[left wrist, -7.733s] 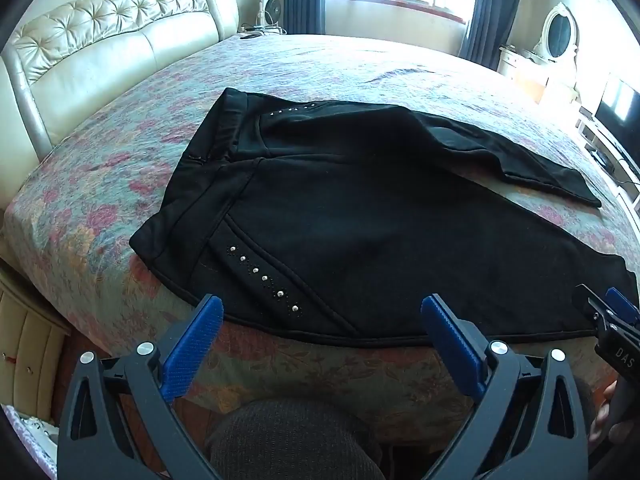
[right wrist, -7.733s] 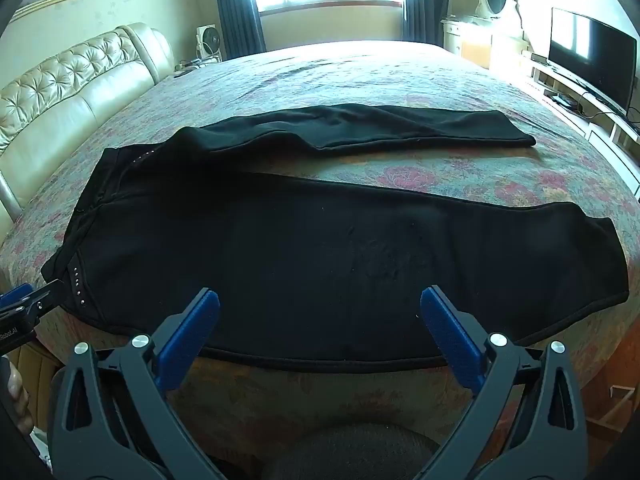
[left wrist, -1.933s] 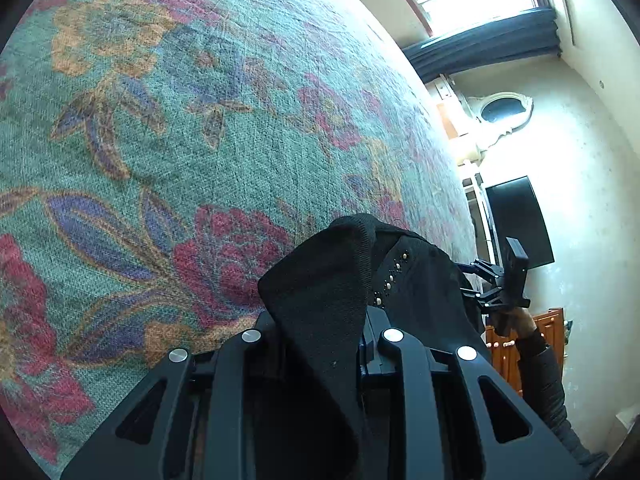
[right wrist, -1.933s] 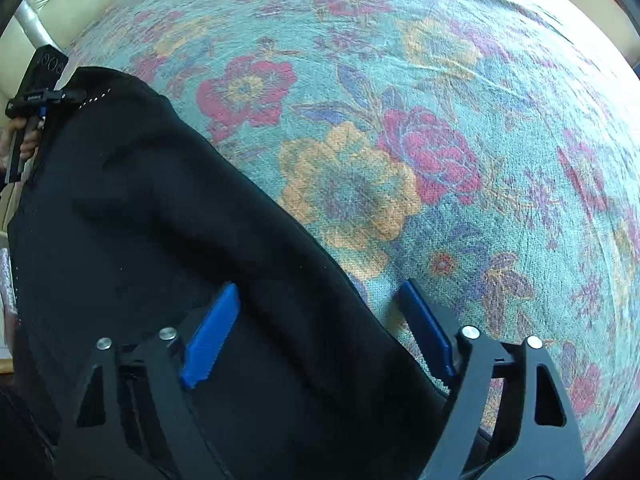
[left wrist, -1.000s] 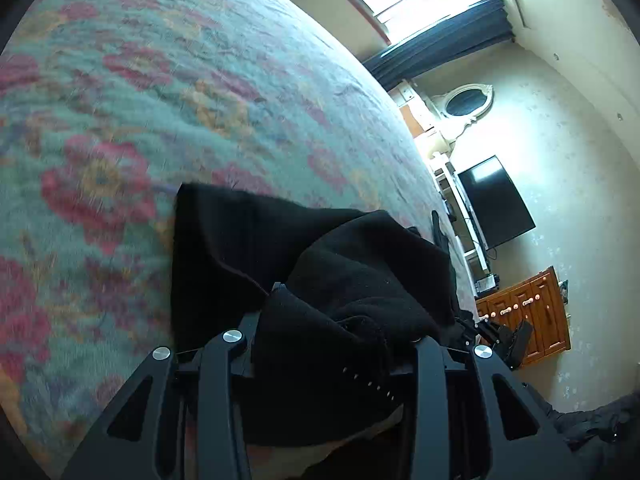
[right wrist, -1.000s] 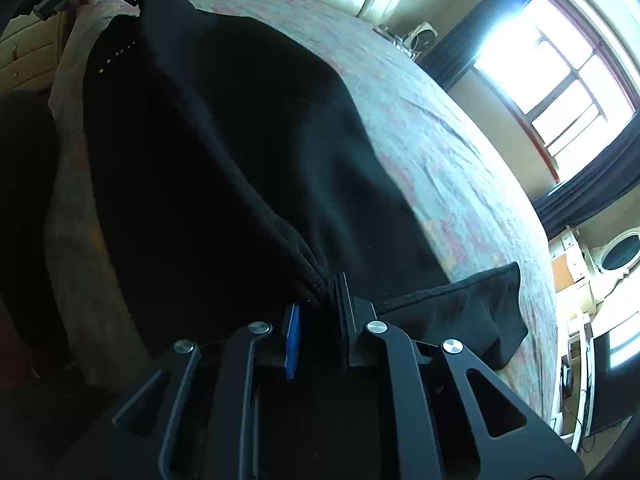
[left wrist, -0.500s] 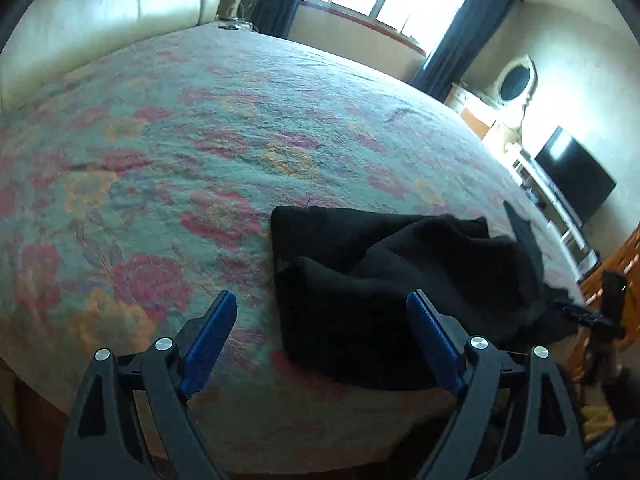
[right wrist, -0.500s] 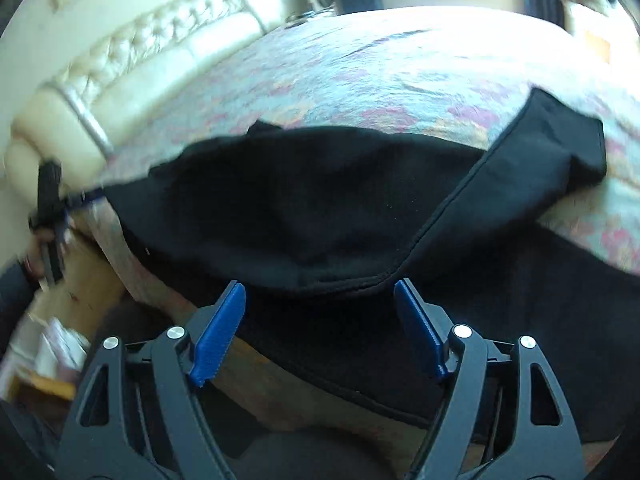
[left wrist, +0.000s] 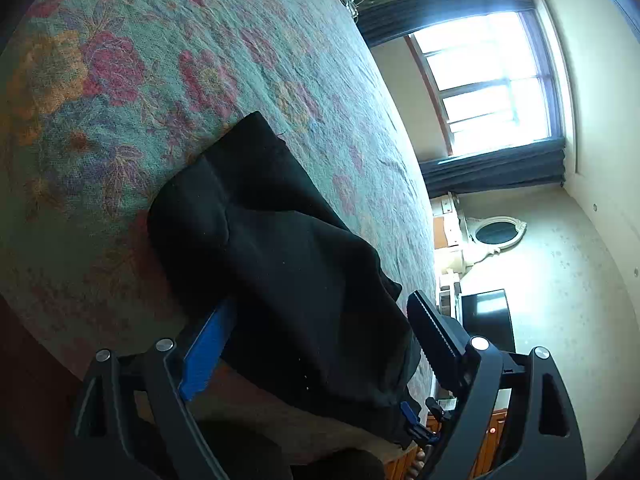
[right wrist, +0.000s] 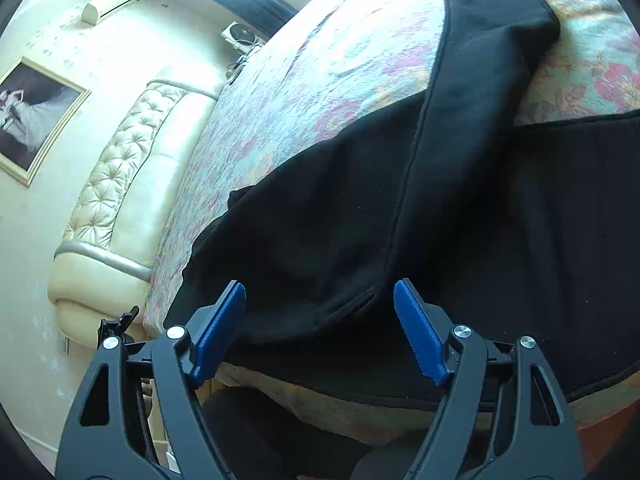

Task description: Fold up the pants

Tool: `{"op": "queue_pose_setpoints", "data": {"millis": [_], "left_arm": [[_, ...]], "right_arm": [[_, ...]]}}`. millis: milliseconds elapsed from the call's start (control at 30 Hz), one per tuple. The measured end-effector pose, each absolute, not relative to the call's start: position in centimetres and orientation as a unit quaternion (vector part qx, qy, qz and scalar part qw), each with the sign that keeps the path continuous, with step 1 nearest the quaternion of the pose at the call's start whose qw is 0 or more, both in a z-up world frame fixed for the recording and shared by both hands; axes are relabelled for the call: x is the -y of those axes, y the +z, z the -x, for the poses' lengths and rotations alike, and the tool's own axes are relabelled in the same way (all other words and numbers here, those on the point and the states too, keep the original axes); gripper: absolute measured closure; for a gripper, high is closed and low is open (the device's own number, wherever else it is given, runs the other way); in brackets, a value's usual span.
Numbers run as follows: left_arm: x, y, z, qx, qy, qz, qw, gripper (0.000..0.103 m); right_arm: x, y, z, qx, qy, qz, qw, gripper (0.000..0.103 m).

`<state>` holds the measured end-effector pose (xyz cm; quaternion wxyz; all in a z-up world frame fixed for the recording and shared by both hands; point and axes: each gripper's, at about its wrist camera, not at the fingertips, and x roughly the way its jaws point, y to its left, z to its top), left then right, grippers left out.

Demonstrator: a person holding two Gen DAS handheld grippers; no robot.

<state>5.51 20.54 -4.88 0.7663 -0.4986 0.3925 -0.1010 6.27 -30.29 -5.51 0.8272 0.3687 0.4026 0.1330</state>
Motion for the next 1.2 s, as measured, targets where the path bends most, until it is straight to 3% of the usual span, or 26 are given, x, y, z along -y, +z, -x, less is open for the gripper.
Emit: {"op": "queue_pose_setpoints", "data": {"millis": [233,367,533,700,767,833,1000,1200], "left_arm": [[-20.6,-6.3,-7.0,-0.403,-0.05,0.503,0.763,0.017],[-19.9,-6.9,-7.3,-0.406,-0.05,0.494,0.768,0.017],[-19.0,-7.0,-6.7,-0.417,-0.059,0.49,0.763,0.017],[-19.0,-7.0,-7.2,-0.418,-0.06,0.489,0.764,0.017],[-19.1,-7.1,-7.3,-0.42,-0.06,0.49,0.761,0.017],[-19.1,-7.1,-7.5,-0.421,-0.062,0.491,0.76,0.017],[-18.8,-6.9,-7.9,-0.408,-0.072,0.495,0.764,0.017],[-18.2,-7.0,-7.6,-0.409,-0.088,0.485,0.768,0.017]], "right_arm": [[32.2,-7.7,-7.4,-0.403,0.082,-0.424,0.807,0.026],[32.0,-7.0,-8.3,-0.397,0.036,-0.387,0.832,0.028],[29.3,-5.6,-10.6,-0.407,-0.019,-0.261,0.875,0.049],[26.9,-6.9,-12.8,-0.441,-0.057,-0.161,0.881,0.053],[26.6,-7.4,-13.0,-0.445,-0.068,-0.146,0.881,0.064],[27.2,-7.3,-12.4,-0.435,-0.068,-0.153,0.884,0.089],[31.8,-6.6,-9.6,-0.398,-0.044,-0.279,0.873,0.094],[34.4,-4.8,-3.2,-0.337,-0.04,-0.333,0.88,0.095]]}}
